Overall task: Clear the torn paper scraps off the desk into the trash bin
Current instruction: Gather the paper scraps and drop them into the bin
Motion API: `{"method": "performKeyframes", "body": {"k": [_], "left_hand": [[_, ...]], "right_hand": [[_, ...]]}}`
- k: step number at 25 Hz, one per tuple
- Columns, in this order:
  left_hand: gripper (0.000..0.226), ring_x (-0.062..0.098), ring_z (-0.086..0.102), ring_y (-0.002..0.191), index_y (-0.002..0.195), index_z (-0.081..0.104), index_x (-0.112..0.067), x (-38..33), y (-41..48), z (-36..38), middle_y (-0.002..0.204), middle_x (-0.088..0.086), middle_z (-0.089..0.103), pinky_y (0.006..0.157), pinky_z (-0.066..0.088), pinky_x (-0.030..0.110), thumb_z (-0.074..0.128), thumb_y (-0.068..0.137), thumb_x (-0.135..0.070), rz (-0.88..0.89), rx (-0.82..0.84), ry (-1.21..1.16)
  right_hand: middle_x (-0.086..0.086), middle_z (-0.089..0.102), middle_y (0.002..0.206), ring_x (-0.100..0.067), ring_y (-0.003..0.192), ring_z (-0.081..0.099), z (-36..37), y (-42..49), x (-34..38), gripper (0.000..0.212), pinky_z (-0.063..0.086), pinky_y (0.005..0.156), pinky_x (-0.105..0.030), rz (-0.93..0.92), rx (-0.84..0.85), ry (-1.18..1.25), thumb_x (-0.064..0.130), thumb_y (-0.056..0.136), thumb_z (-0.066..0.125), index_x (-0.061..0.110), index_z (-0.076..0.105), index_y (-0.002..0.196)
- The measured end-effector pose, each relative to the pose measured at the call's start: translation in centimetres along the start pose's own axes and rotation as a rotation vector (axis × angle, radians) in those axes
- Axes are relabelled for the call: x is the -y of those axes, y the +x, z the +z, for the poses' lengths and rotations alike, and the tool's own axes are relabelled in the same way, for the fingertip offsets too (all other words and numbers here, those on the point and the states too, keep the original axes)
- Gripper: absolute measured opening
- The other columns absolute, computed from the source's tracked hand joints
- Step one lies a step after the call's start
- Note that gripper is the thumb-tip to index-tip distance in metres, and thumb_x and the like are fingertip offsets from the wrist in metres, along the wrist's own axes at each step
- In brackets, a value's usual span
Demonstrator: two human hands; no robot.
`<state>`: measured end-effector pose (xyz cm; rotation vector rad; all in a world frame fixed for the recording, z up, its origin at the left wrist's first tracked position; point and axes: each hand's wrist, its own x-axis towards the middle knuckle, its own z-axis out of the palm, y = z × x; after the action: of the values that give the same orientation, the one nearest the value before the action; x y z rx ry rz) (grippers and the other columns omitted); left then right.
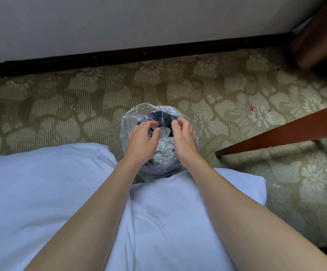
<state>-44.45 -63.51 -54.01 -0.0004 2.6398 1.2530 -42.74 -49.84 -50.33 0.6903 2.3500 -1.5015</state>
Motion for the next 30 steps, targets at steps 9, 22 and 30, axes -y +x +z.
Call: {"method": "performKeyframes", "body": {"k": [9,22,30], "left_hand": [[0.033,0.018,0.045,0.128,0.129,0.057,-0.022,-5.7,-4.9,-3.5,0.131,-0.006,0.059,0.107,0.031,0.043,0.045,0.101,-0.034,0.085,0.089,0.192],[0.028,0.02,0.048,0.124,0.123,0.06,-0.021,-18.9,-14.3,-8.7,0.126,-0.005,0.061,0.105,0.035,0.044,0.051,0.097,-0.029,0.417,0.075,0.238],[0.029,0.017,0.046,0.129,0.125,0.059,-0.024,-27.0,-19.9,-8.0,0.132,-0.006,0.058,0.107,0.033,0.043,0.051,0.098,-0.032,0.679,0.127,0.25]], "right_hand": [[0.004,0.038,0.146,-0.012,0.133,0.038,-6.3,-6.8,1.6,0.051,0.031,0.11,-0.034,-0.052,0.014,0.006,0.033,0.097,0.048,0.021,0.037,0.146],[0.005,0.037,0.154,-0.014,0.142,0.032,-17.9,-22.0,6.4,0.057,0.028,0.117,-0.041,-0.23,-0.083,-0.104,0.033,0.093,0.048,0.025,0.035,0.148],[0.006,0.037,0.154,-0.012,0.141,0.033,-24.5,-32.3,6.5,0.052,0.029,0.111,-0.029,-0.298,-0.282,-0.087,0.025,0.098,0.05,0.026,0.036,0.149]]}}
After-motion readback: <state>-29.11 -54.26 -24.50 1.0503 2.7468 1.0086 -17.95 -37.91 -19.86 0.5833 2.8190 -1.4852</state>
